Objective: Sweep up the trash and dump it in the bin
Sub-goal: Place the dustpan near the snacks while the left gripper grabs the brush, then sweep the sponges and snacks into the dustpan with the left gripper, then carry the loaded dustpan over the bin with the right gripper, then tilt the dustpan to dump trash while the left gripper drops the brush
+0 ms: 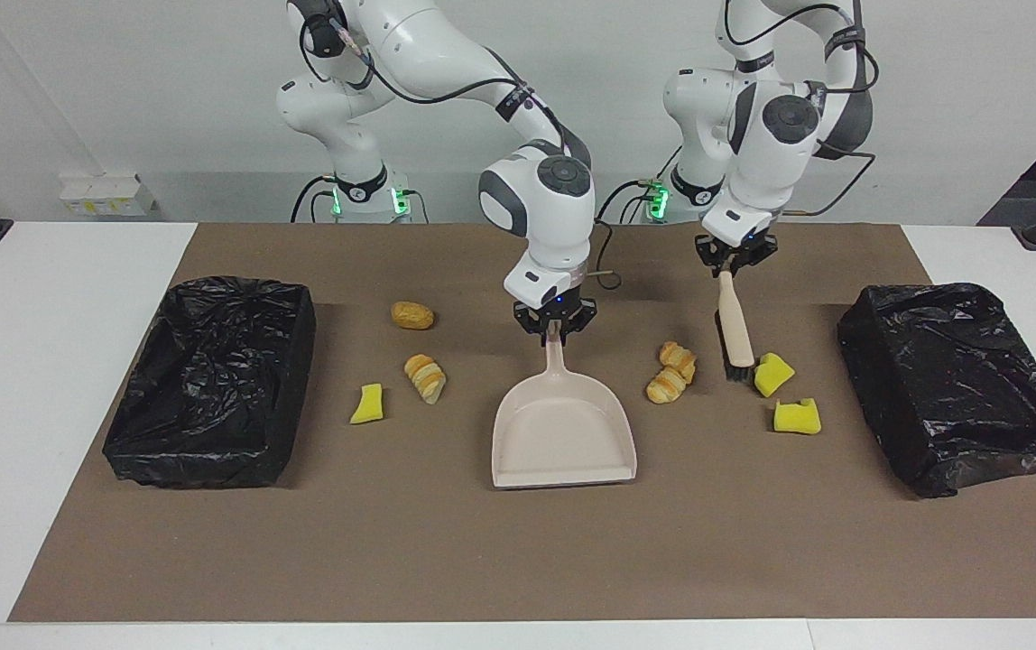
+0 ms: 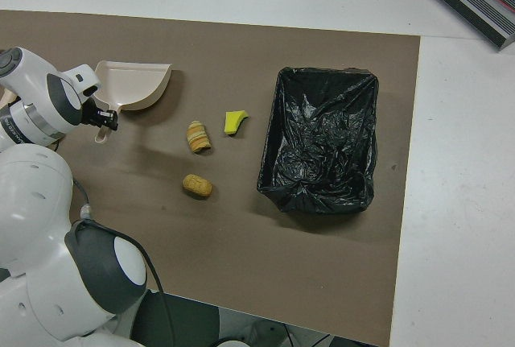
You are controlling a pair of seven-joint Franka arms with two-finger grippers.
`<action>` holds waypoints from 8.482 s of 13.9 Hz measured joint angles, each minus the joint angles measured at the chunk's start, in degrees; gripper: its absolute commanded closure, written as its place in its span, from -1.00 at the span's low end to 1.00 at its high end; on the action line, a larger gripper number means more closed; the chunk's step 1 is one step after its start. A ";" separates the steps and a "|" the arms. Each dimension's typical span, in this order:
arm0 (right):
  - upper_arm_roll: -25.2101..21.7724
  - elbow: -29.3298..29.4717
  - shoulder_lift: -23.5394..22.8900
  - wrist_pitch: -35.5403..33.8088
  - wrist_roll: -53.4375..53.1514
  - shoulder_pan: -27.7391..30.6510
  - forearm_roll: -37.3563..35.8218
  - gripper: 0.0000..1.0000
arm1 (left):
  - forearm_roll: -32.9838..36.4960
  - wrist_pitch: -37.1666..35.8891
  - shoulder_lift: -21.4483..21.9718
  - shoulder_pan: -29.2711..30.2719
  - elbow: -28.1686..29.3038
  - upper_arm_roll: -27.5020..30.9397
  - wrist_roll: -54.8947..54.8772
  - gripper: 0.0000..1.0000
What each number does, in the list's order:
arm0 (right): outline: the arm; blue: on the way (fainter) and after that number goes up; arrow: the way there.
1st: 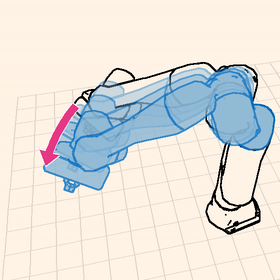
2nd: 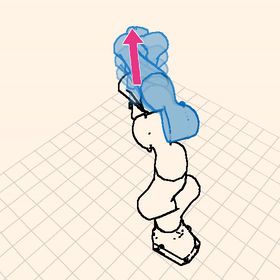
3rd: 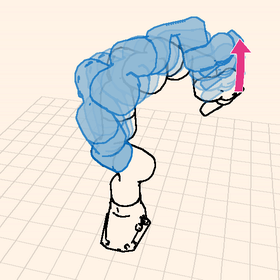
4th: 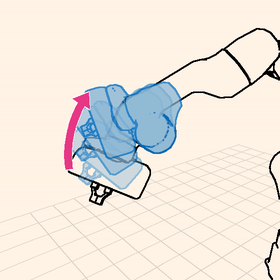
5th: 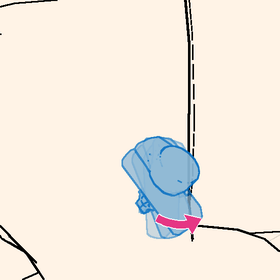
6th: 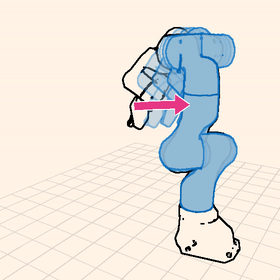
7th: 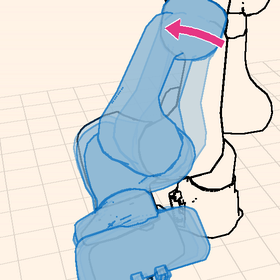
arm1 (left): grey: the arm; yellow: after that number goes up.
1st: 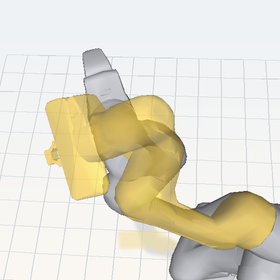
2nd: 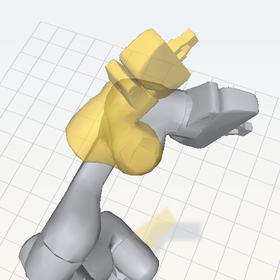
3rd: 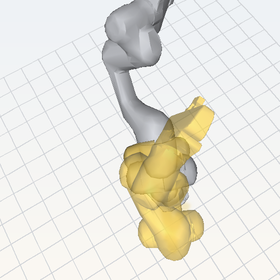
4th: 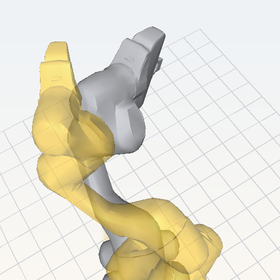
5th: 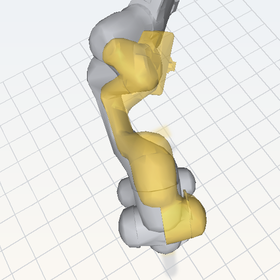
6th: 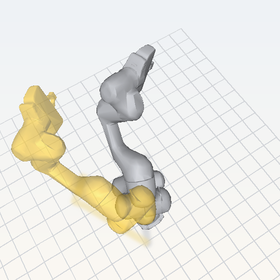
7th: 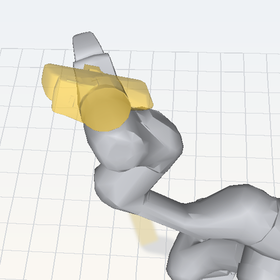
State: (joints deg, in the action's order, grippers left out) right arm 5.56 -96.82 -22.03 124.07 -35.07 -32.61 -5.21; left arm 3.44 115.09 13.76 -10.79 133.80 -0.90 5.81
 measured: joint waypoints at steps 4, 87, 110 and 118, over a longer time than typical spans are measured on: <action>-0.02 -0.08 3.97 -2.40 16.79 2.41 0.02 1.00 | 0.06 5.09 -7.74 9.22 -5.92 0.21 -10.69 1.00; -0.08 -6.03 10.65 -4.81 107.09 20.30 3.11 1.00 | -12.71 4.00 -12.57 -20.45 -6.86 -1.41 25.13 1.00; -1.09 -5.17 22.20 -11.67 138.80 57.76 -4.46 1.00 | -12.62 15.59 -1.71 -32.51 8.86 -0.36 40.29 -1.00; 0.09 -7.46 20.95 -13.69 118.19 50.74 -24.21 1.00 | -10.46 12.07 -12.77 -18.62 -8.57 0.06 37.56 -1.00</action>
State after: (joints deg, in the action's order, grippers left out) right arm 5.65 -104.28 -1.08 110.38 83.12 18.13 -29.41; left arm -7.02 127.16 0.99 -29.41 125.23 -0.84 43.37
